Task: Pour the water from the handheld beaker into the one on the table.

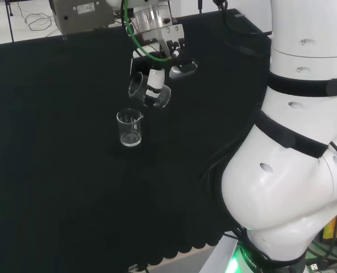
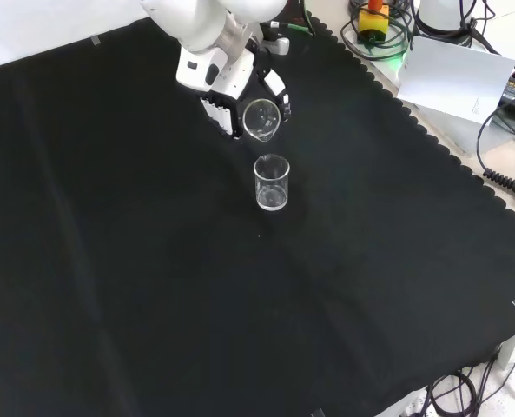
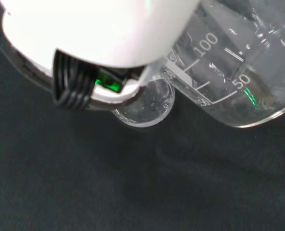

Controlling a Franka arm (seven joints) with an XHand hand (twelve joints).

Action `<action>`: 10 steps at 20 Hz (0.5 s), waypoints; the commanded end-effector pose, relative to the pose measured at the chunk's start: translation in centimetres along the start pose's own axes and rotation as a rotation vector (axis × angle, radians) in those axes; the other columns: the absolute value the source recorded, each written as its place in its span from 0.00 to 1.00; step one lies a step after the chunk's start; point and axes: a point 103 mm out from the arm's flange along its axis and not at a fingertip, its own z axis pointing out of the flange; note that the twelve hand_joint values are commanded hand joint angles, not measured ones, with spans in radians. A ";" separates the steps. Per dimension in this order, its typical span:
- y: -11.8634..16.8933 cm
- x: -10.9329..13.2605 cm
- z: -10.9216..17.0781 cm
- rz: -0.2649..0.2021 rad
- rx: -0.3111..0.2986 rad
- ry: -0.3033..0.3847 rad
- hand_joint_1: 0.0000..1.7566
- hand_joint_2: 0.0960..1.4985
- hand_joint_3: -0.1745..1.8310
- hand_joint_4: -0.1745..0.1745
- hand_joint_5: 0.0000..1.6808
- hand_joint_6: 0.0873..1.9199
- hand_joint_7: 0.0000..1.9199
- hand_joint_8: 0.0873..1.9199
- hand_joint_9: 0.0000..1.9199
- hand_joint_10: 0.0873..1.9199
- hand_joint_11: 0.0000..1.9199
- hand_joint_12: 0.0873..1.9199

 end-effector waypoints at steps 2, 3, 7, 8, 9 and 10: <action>-0.2 -1.4 -0.4 -0.102 -0.120 0.084 0.82 0.24 0.58 0.00 0.71 0.39 0.70 0.36 0.78 0.29 0.60 0.39; -0.4 -1.9 -0.4 -0.121 -0.163 0.105 0.82 0.24 0.58 0.00 0.71 0.39 0.70 0.36 0.78 0.29 0.60 0.39; -0.7 -3.4 -0.2 -0.152 -0.254 0.150 0.82 0.25 0.57 0.00 0.71 0.39 0.70 0.36 0.77 0.29 0.60 0.39; -0.7 -3.7 -0.1 -0.157 -0.266 0.160 0.82 0.25 0.57 0.00 0.71 0.39 0.70 0.36 0.77 0.29 0.60 0.39; -0.6 -4.1 0.0 -0.161 -0.274 0.170 0.82 0.25 0.57 0.00 0.71 0.39 0.70 0.36 0.77 0.28 0.60 0.38; -0.5 -4.5 0.2 -0.161 -0.282 0.176 0.82 0.25 0.57 0.00 0.71 0.39 0.70 0.36 0.77 0.28 0.60 0.38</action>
